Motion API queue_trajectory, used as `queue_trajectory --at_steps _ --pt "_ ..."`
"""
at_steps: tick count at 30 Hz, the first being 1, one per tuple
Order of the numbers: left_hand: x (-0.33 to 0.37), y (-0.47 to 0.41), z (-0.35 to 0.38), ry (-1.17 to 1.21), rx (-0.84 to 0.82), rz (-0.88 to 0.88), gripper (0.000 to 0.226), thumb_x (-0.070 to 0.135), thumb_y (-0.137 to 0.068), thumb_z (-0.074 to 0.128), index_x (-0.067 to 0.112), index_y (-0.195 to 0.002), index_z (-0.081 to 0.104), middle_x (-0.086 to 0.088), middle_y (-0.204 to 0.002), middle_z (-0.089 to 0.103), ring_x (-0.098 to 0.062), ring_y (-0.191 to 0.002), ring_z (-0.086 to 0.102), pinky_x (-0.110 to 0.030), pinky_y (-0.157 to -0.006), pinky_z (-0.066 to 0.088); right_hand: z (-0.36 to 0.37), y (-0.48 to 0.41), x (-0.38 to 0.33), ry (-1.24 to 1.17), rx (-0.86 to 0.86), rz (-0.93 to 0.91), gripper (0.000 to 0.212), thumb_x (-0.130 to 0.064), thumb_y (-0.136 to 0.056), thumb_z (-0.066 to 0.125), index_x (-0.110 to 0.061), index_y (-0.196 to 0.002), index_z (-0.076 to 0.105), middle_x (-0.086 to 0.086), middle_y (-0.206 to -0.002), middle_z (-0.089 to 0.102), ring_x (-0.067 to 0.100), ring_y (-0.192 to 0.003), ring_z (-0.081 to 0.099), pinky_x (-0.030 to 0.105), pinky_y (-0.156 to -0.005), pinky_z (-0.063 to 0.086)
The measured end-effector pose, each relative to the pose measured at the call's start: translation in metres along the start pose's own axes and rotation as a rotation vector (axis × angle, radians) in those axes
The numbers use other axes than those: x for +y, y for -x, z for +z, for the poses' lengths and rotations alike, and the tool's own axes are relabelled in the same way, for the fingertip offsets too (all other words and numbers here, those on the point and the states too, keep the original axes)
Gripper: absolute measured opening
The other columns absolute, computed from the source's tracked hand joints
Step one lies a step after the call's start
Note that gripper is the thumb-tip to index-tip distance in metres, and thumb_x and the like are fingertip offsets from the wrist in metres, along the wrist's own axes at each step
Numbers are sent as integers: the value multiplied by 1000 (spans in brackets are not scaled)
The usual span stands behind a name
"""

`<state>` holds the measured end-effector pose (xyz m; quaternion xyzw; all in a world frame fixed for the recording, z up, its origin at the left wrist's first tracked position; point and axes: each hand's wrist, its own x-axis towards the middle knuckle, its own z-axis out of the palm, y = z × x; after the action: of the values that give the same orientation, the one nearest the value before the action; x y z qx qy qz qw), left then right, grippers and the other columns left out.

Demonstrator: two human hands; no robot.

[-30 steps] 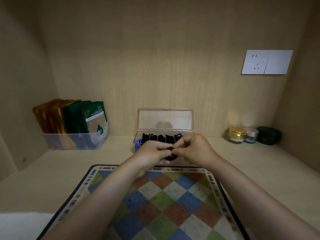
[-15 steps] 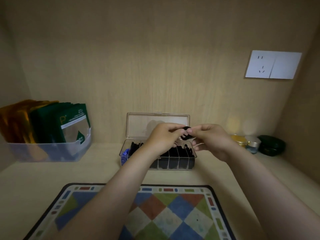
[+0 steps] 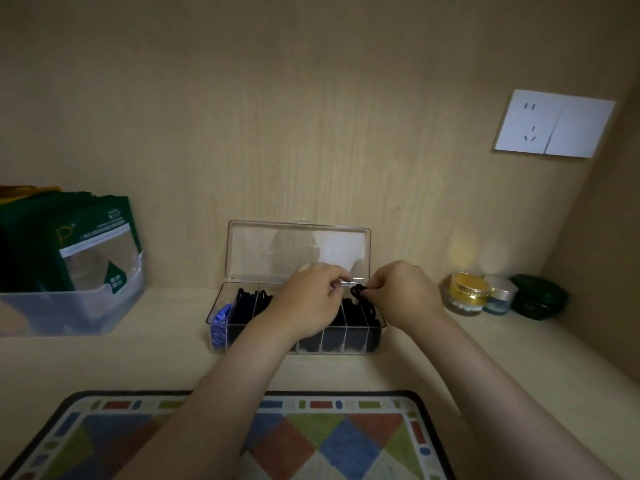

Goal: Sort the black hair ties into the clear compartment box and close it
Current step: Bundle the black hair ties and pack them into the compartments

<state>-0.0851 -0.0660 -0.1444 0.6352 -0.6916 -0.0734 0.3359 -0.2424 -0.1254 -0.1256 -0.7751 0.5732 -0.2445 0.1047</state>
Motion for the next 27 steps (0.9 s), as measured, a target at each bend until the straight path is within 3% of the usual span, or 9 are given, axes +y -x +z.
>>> queue_trajectory --at_steps 4,7,10,12,16,20,23,27 --pt "1 1 -1 24 -79 22 28 34 -99 49 39 -124 62 10 -118 58 -10 -120 42 -34 -98 42 0 -3 -7 158 -76 15 20 -43 -87 66 -27 -80 76 -3 -72 66 19 -71 65 23 -54 39" --pt "2 3 2 -43 -134 34 32 41 -98 51 41 -129 59 8 -122 53 -10 -127 36 -37 -104 38 -3 -5 -3 195 -204 -61 29 -30 -91 55 -24 -65 66 -2 -66 62 20 -68 60 25 -54 40" --pt "0 3 6 -118 -146 15 37 49 -97 48 43 -133 55 12 -127 47 -11 -129 33 -38 -106 37 -7 -7 4 56 -299 -132 40 -21 -95 49 -20 -56 57 -1 -59 55 19 -62 53 28 -56 40" --pt "1 3 7 -149 -150 19 40 51 -97 46 44 -135 52 12 -129 43 -11 -130 31 -35 -105 34 -12 -9 7 -50 -272 -148 41 -23 -98 49 -19 -58 57 -2 -58 53 15 -59 50 28 -55 37" --pt "8 5 9 -224 -177 58 41 49 -100 41 42 -139 49 10 -129 39 -9 -129 26 -28 -100 29 -16 -12 14 -70 -177 -210 28 -29 -93 56 -17 -78 76 3 -83 72 18 -81 66 34 -73 54" --pt "7 3 4 -38 -117 16 31 40 -99 48 43 -126 62 11 -126 52 -10 -126 39 -33 -101 39 -14 -8 17 51 -198 -262 18 -32 -87 62 -28 -87 80 -8 -96 71 10 -87 65 36 -79 56" --pt "9 1 -7 125 -5 -51 27 29 -98 52 40 -118 66 13 -120 62 -12 -109 58 -33 -94 48 -11 -7 15 180 -213 -323 24 -34 -90 58 -23 -94 78 -2 -114 66 17 -98 61 38 -84 54" --pt "7 2 -6 33 -70 -20 22 31 -97 53 39 -114 64 11 -124 57 -11 -122 46 -33 -98 42 -9 1 7 316 -310 -292 46 -44 -93 36 -18 -109 70 5 -135 52 25 -122 46 42 -97 44"
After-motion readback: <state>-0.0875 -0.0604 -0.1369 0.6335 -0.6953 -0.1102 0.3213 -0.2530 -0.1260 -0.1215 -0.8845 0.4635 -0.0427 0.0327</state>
